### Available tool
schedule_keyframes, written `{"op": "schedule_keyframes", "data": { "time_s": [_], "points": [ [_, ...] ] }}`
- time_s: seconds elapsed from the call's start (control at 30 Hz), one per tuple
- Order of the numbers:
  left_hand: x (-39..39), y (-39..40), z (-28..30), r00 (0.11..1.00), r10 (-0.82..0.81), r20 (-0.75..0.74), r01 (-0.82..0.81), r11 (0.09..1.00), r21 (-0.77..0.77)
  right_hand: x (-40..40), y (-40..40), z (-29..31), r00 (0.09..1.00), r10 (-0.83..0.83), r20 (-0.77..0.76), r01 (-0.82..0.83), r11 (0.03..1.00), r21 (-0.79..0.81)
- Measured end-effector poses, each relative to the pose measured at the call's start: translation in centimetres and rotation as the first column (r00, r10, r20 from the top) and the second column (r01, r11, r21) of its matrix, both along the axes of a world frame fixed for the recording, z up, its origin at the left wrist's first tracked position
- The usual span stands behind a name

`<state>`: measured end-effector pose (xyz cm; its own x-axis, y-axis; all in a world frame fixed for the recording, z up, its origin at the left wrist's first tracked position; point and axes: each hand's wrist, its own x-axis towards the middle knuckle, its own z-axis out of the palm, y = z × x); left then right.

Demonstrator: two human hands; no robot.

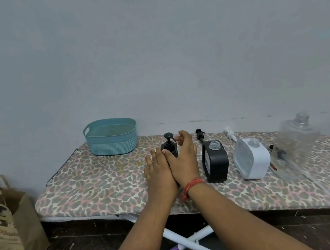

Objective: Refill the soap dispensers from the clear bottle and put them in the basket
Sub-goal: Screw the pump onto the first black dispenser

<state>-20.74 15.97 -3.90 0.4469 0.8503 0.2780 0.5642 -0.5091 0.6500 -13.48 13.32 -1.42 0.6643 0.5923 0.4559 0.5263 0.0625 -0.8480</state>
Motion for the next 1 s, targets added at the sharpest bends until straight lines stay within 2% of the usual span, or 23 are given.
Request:
{"op": "schedule_keyframes", "data": {
  "time_s": [0.1,0.33,0.57,0.67,0.73,1.0],
  "points": [
    [0.0,-0.1,0.0,1.000,0.008,0.001,-0.008,1.000,0.004,0.2,-0.1,0.4,0.994,0.098,-0.038,-0.100,0.994,-0.044],
    [-0.1,-0.1,0.0,1.000,0.005,-0.019,-0.005,1.000,-0.003,0.1,-0.1,0.7,0.999,0.046,-0.004,-0.046,0.996,-0.080],
    [0.0,-0.3,0.2,1.000,-0.001,0.023,0.002,1.000,-0.010,1.8,0.5,2.0,0.996,0.083,0.024,-0.080,0.991,-0.106],
    [-0.1,-0.4,0.3,0.999,0.002,0.037,-0.002,1.000,-0.025,1.9,1.3,2.4,0.989,0.054,0.138,-0.020,0.971,-0.237],
    [-0.2,-0.4,0.4,0.999,-0.002,0.045,0.004,0.999,-0.035,1.9,1.5,2.6,0.988,0.056,0.140,-0.012,0.953,-0.301],
    [-0.1,-0.2,0.2,0.998,0.013,0.059,-0.013,1.000,-0.008,4.0,-0.3,5.0,0.951,0.281,0.132,-0.209,0.895,-0.395]
  ]
}}
